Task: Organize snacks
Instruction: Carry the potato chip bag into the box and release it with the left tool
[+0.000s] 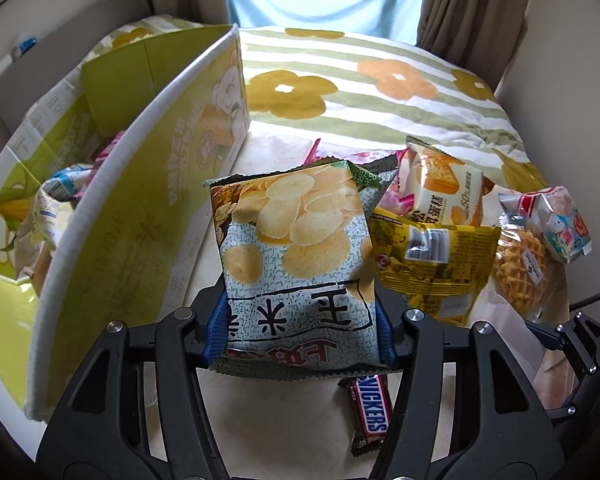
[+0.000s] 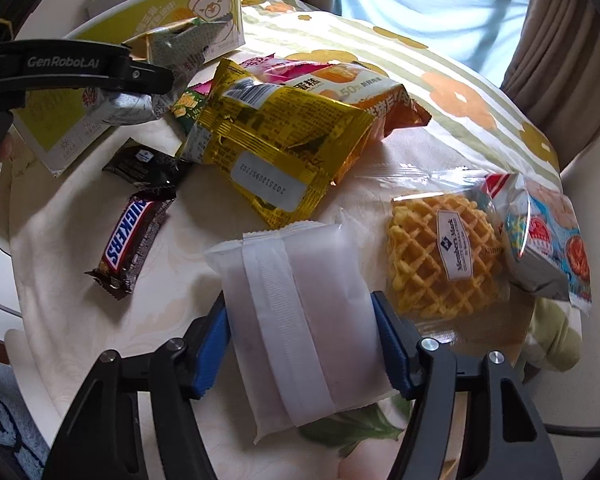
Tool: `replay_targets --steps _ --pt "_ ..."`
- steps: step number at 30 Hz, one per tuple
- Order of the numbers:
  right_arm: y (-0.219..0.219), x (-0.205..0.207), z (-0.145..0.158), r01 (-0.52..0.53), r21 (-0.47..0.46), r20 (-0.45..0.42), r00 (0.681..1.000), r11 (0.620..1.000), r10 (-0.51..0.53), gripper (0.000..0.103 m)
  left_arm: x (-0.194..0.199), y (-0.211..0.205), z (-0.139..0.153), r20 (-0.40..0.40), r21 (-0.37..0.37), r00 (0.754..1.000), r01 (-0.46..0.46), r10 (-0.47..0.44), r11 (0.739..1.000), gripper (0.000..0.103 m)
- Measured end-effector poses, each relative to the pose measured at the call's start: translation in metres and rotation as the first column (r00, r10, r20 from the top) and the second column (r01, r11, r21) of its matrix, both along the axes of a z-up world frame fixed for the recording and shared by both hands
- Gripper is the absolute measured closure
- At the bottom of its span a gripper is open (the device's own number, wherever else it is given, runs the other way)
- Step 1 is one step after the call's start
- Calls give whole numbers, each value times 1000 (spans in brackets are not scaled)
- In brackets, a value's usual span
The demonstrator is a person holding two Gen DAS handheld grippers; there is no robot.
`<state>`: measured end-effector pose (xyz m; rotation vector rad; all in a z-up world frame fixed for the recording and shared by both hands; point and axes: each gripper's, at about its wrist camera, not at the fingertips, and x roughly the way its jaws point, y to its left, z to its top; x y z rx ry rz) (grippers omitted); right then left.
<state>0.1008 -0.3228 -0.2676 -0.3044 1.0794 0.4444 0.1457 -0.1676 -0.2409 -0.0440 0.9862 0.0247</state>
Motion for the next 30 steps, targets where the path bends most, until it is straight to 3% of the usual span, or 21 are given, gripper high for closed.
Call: replay_targets --steps 4,16,23,30 --pt "-3 -7 16 45 23 17 999 999 -45 41 -13 -6 19 29 -5 999 26 -26 1000 49" --pt "8 -13 93 141 108 106 983 984 -152 41 -34 0 110 180 46 980 83 -90 996 49" --pt "46 2 139 115 140 176 974 983 -140 41 -27 39 141 213 73 973 74 -89 995 49" --pt "108 24 168 88 187 201 971 978 -126 41 -10 107 153 214 80 975 47 -63 996 49"
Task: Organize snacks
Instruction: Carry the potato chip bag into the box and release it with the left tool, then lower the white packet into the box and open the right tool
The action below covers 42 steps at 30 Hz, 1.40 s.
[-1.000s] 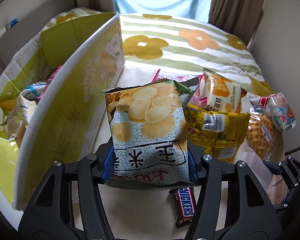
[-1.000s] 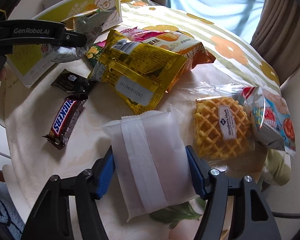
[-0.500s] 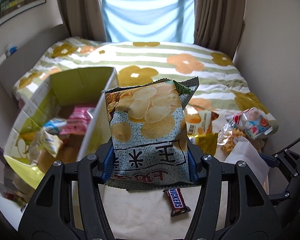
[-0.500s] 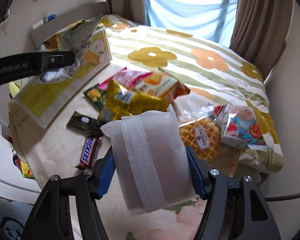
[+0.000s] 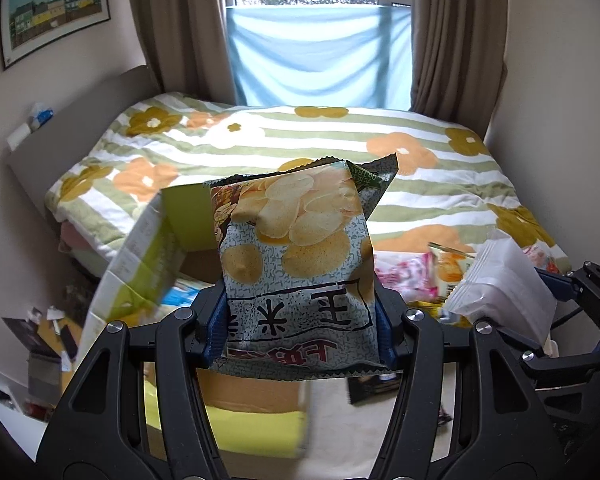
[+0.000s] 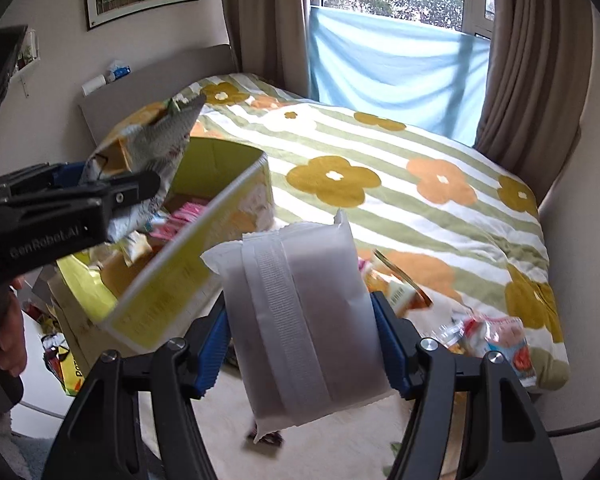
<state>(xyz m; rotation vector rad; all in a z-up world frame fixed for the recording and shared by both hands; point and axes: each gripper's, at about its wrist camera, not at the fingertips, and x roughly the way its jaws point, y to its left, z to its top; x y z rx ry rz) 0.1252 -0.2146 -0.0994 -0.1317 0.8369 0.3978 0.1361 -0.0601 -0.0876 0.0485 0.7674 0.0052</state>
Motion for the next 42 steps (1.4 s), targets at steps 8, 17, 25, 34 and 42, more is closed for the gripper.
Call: replay_targets --steps 8,17,25,34,42 --pt "86 29 9 -25 26 -16 1000 999 25 41 37 90 -15 -71 -28 997 -25 23 999 49" --pt "149 66 1 30 54 -65 998 998 -26 41 78 152 -55 -157 -1 987 33 -32 999 49" --pt "169 79 -11 65 55 -126 990 996 -58 41 90 158 -71 -164 40 980 120 -112 992 0" --pt "165 88 -24 89 52 -180 981 995 -78 41 73 159 -77 -175 71 973 168 -154 983 0" --pt "177 89 -27 50 74 -210 977 996 -33 41 64 169 -76 -169 64 977 140 -127 988 0"
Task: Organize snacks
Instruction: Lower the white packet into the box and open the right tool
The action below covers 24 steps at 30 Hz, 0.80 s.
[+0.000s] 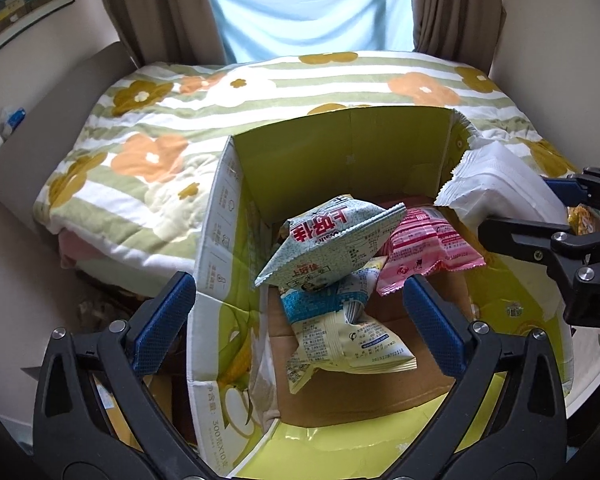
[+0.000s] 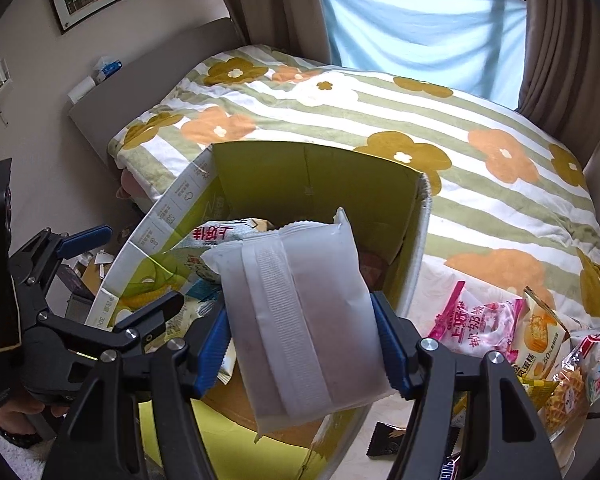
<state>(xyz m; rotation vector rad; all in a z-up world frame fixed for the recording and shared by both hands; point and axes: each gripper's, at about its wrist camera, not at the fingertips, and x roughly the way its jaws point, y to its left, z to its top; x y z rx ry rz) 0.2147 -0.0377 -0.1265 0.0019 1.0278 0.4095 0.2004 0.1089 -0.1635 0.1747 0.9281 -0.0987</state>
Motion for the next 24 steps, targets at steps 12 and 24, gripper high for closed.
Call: replay_targets --steps 12,24 --pt "-1 -6 2 39 43 3 999 998 -40 18 -15 6 -1 -14 -4 1000 -21 20 1000 0" --pt "-8 -27 21 74 32 28 997 997 -75 18 -23 7 15 5 -31 1000 -10 10 999 0"
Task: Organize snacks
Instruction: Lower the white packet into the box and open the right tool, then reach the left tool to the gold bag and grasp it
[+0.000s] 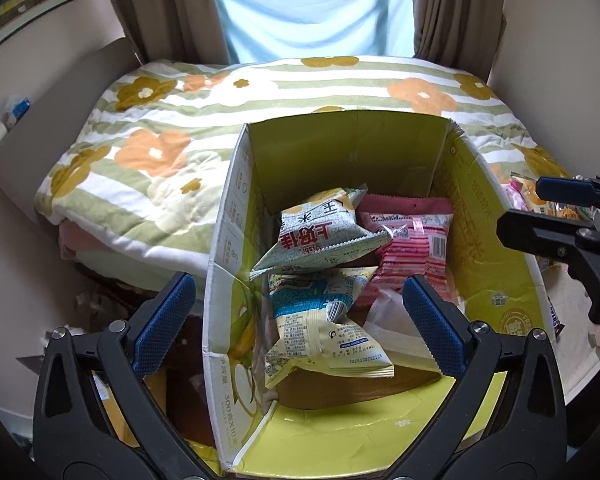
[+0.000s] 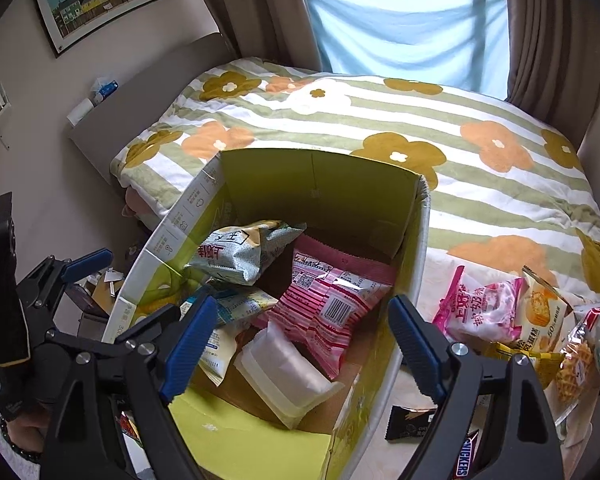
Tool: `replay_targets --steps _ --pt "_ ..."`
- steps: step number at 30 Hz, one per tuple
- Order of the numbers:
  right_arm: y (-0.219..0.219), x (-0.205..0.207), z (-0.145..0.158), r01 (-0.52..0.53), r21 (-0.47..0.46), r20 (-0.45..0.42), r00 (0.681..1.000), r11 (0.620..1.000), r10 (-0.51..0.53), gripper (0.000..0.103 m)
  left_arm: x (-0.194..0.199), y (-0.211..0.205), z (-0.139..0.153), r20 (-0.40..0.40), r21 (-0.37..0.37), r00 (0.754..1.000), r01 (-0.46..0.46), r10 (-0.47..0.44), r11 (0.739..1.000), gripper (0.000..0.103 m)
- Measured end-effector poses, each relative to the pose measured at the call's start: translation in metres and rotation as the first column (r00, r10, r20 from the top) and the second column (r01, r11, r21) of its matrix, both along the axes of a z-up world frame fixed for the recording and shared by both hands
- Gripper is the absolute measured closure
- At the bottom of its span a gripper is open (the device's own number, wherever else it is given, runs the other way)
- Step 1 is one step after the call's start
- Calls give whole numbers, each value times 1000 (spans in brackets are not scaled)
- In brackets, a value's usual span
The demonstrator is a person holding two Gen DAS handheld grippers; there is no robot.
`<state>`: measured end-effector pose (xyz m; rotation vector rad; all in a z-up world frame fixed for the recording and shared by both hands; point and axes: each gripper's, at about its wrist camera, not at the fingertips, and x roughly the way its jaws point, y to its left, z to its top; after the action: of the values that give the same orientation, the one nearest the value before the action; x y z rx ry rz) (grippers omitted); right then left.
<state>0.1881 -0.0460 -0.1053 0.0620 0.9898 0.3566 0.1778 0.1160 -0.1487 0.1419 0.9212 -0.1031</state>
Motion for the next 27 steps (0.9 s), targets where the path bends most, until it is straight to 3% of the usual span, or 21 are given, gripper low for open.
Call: replay_targets --steps 4,10,17,27 --pt "-7 -10 11 29 -7 18 999 1000 -28 18 6 -8 12 5 -36 1000 8 -8 999 0" --pt "-39 -21 32 104 -3 77 992 995 -104 18 7 -39 28 52 -25 996 68 -67 997 0" --pt "-105 -31 43 187 -18 115 976 982 -184 18 2 -81 36 59 -40 995 80 -78 996 0" --pt "-210 -28 40 220 -22 81 973 975 -218 18 -11 -167 40 53 -41 997 56 -53 998 0"
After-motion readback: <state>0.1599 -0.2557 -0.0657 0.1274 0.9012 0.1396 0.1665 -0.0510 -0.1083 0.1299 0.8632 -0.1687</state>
